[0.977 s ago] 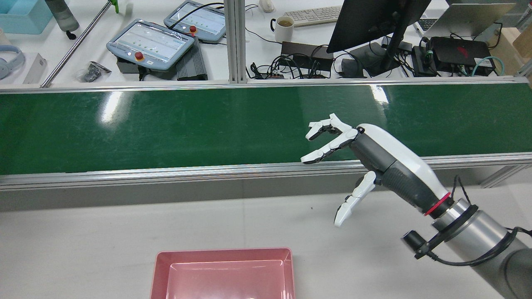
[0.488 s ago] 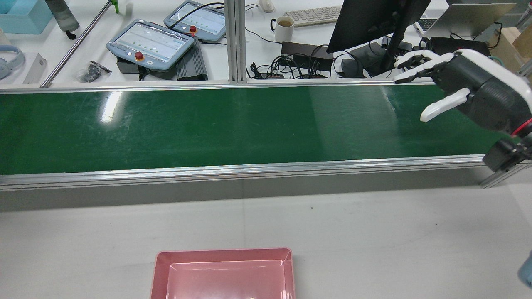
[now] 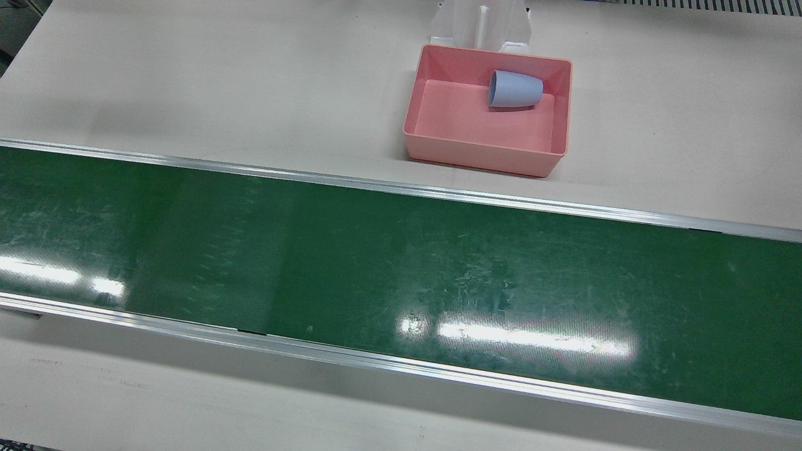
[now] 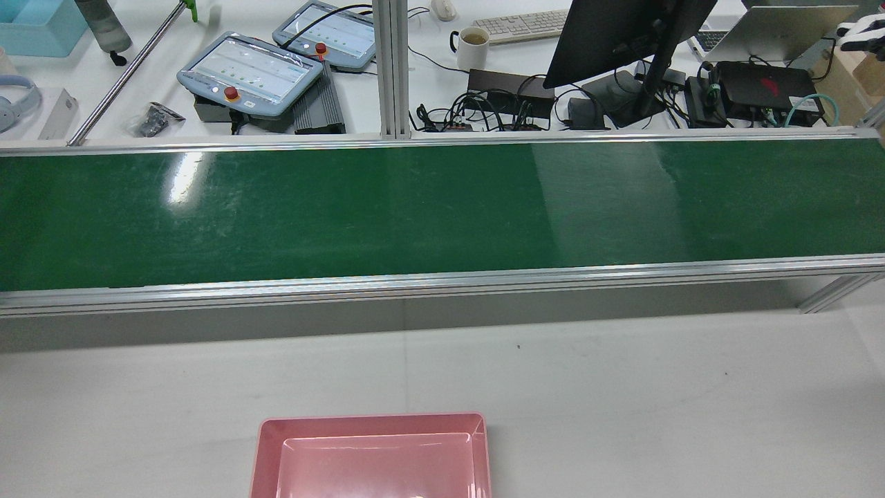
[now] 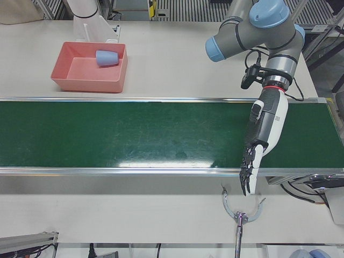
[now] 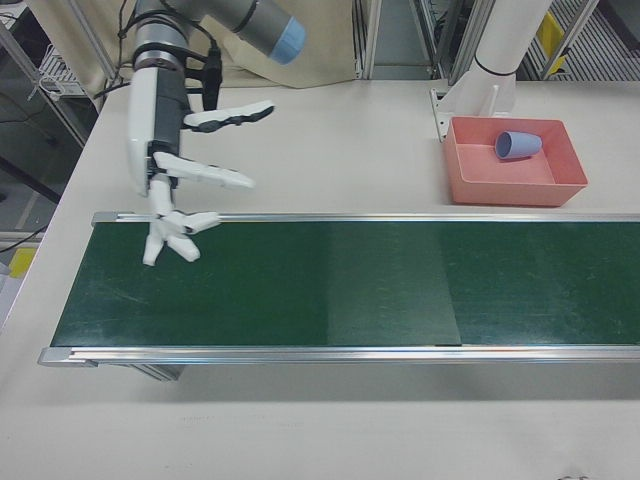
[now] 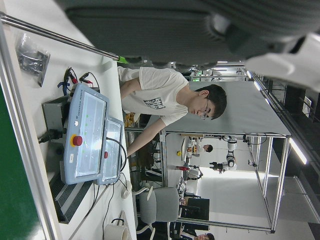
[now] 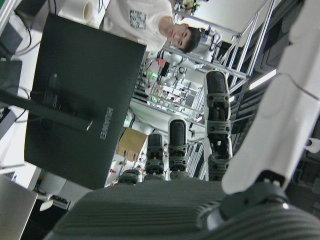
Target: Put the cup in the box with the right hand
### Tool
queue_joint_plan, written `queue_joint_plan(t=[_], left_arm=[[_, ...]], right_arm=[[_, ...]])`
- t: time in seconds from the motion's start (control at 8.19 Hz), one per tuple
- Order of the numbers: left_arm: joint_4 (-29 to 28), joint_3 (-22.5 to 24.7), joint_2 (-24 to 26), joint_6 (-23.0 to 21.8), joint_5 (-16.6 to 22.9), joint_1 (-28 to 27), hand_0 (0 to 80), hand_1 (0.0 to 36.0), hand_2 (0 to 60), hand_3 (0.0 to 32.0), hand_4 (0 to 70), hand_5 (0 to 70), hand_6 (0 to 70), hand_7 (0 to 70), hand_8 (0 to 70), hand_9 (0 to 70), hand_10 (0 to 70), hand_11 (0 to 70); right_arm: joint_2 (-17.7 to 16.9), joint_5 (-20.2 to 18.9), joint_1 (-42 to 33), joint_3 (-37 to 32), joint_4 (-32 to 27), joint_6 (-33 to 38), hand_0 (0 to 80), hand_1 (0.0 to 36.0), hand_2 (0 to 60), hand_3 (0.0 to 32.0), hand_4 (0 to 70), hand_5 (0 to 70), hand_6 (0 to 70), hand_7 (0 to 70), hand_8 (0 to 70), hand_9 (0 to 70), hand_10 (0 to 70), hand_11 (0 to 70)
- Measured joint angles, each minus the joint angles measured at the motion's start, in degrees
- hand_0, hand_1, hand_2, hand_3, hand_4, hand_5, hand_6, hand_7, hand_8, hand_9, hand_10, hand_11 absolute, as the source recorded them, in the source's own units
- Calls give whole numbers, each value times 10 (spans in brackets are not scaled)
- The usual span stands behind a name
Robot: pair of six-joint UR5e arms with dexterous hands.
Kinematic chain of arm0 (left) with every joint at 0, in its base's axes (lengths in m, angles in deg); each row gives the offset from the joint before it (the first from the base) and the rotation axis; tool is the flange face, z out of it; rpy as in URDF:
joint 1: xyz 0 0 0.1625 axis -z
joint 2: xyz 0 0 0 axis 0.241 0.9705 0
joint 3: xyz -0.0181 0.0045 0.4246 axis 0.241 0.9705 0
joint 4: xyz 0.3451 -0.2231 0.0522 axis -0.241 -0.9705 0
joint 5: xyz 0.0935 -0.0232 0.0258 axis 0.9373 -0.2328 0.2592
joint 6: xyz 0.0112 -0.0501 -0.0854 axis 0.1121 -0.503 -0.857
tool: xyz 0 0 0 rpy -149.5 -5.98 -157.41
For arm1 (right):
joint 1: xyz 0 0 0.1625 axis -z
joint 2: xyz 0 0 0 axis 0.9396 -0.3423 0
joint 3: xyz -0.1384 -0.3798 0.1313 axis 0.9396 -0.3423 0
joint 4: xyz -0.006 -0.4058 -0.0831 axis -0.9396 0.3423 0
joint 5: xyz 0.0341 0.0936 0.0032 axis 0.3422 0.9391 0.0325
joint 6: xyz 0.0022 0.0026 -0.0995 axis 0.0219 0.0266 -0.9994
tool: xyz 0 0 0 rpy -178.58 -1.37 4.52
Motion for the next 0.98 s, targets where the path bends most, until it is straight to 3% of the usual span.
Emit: queue_joint_plan(t=[0.24,0.61,0.85,0.98], left_arm=[[0,0,0,0,0,0,0,0,0,0,0,0,0,0,0,0,0,0],[0,0,0,0,0,0,0,0,0,0,0,0,0,0,0,0,0,0],[0,-1,0,0,0,0,0,0,0,0,0,0,0,0,0,0,0,0],[0,0,0,0,0,0,0,0,0,0,0,0,0,0,0,0,0,0]], right_arm=[[-10,-11,-73,-75,-44,8,493,0,0,0,523,21,115,508,109,236,27,42],[-8,-18,-135,-183,-108,-3,479,0,0,0,529,20,132,586,132,283,60,87],[-4,-23,-144,-238,-153,-13,466,0,0,0,668,11,142,637,148,318,72,100],[-5,-25,-145,-255,-178,-16,467,0,0,0,656,12,137,612,140,305,69,97]])
